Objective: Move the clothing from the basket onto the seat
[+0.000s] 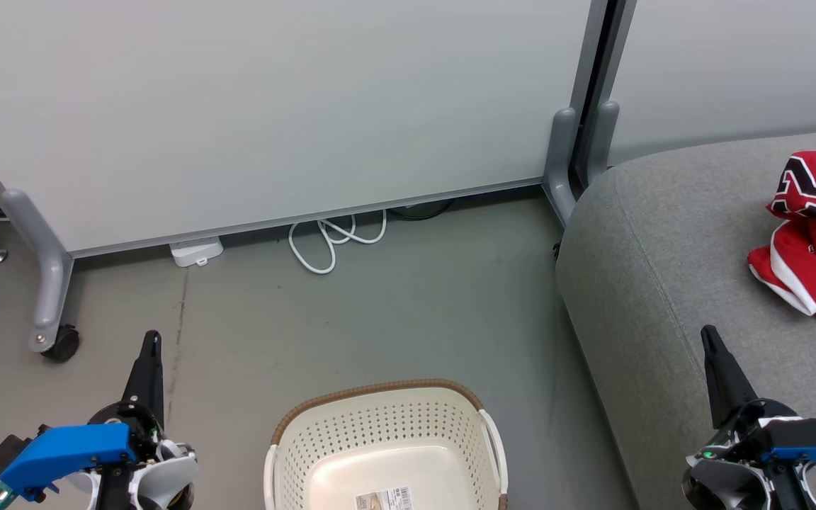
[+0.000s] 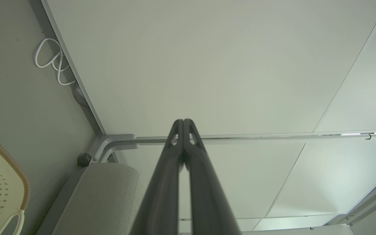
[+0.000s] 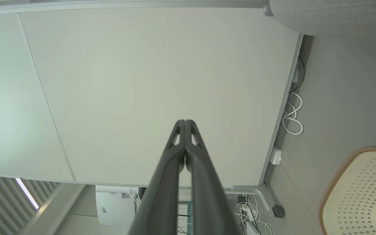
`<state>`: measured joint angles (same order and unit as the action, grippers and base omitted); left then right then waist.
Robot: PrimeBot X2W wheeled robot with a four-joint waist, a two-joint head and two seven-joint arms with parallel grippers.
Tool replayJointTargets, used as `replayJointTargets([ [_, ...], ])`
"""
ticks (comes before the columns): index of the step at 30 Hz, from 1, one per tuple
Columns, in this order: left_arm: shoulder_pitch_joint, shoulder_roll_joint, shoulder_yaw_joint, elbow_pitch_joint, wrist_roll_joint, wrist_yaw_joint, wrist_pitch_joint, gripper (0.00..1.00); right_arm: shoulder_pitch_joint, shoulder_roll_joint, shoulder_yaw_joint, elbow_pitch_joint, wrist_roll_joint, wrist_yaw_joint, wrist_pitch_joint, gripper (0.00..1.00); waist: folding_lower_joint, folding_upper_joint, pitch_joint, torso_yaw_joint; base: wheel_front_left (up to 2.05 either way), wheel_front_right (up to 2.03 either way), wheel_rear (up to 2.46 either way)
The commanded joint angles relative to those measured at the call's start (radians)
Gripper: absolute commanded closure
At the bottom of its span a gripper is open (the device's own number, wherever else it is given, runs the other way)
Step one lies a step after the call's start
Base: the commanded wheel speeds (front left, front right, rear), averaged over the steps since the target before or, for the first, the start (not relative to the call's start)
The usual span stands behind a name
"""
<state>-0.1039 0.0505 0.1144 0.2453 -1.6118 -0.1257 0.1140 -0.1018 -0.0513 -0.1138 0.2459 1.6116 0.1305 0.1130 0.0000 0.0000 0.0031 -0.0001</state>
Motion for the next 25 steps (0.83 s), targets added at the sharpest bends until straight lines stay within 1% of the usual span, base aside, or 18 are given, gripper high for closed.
replayJointTargets([
  [1, -0.010, -0.001, 0.003, -0.004, -0.002, -0.009, 0.004, 1.00, -0.013, 0.003, -0.002, -0.003, 0.002, 0.000, 0.003, 1.00, 0.0000, 0.0000, 0.000, 0.000, 0.00, 0.00, 0.00],
  [25, -0.009, -0.001, 0.003, -0.004, -0.002, -0.009, 0.004, 1.00, -0.012, 0.002, -0.002, -0.003, 0.003, 0.000, 0.003, 1.00, 0.0000, 0.0000, 0.000, 0.000, 0.00, 0.00, 0.00],
])
